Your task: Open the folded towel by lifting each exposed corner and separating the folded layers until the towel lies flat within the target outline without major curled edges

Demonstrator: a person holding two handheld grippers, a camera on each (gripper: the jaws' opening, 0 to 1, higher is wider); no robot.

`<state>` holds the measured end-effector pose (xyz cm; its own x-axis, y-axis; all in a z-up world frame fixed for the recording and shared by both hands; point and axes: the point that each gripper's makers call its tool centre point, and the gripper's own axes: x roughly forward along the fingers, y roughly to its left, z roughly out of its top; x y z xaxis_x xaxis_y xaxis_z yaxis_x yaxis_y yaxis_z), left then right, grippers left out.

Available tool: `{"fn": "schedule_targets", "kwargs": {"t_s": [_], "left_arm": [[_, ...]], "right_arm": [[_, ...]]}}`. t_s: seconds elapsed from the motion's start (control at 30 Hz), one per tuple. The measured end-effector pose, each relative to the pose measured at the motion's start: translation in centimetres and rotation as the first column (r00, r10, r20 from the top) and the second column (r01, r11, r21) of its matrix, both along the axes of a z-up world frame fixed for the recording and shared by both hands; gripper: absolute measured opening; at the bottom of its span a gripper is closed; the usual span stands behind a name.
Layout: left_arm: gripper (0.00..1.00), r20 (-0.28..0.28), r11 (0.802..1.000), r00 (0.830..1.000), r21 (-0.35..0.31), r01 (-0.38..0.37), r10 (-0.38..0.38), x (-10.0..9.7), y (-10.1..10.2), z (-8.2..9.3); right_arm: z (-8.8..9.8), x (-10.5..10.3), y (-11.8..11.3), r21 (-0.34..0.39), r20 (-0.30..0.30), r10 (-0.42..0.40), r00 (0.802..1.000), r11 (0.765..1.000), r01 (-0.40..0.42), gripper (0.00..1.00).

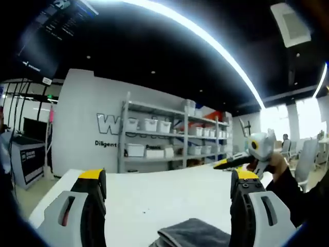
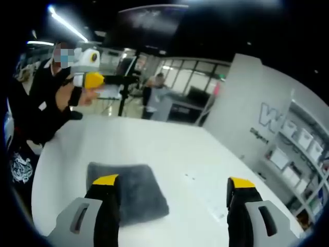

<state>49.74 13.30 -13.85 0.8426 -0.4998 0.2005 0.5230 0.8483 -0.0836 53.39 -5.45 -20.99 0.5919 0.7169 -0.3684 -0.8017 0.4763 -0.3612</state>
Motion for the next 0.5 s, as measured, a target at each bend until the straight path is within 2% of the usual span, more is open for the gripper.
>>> {"fn": "schedule_targets", "kwargs": {"t_s": [0.07,0.13,0.2,0.4,0.5], "left_arm": [[1.00,-0.009,1.000,1.000,-0.020,0.018,-0.018,-0.4,-0.3,-0.3],[1.00,-0.010,0.998,1.000,-0.069,0.012,-0.012,-1.0,-0.2,-0.6],[1.00,-0.018,0.996,1.000,-0.088,0.004,-0.005,-1.4,-0.2,-1.2],[1.00,-0.062,0.980,0.998,-0.201,-0.003,-0.010,-2.4,-0.5,-3.5],[1.00,-0.073,0.979,0.997,-0.204,0.009,-0.025,-3.3,-1.2,-4.4]], "right_arm": [[0.0,0.1,0.0,-0.026,-0.001,0.006,1.000,1.000,-0.006,0.84],[0.0,0.7,-0.4,-0.091,-0.005,-0.007,1.000,0.996,0.007,0.84],[0.3,1.1,-0.3,-0.127,-0.002,-0.001,1.000,0.992,0.001,0.84],[0.9,1.6,0.5,-0.177,-0.012,0.020,1.000,0.984,-0.022,0.84],[0.9,1.5,0.8,-0.189,-0.025,0.030,0.999,0.981,-0.034,0.84]]}}
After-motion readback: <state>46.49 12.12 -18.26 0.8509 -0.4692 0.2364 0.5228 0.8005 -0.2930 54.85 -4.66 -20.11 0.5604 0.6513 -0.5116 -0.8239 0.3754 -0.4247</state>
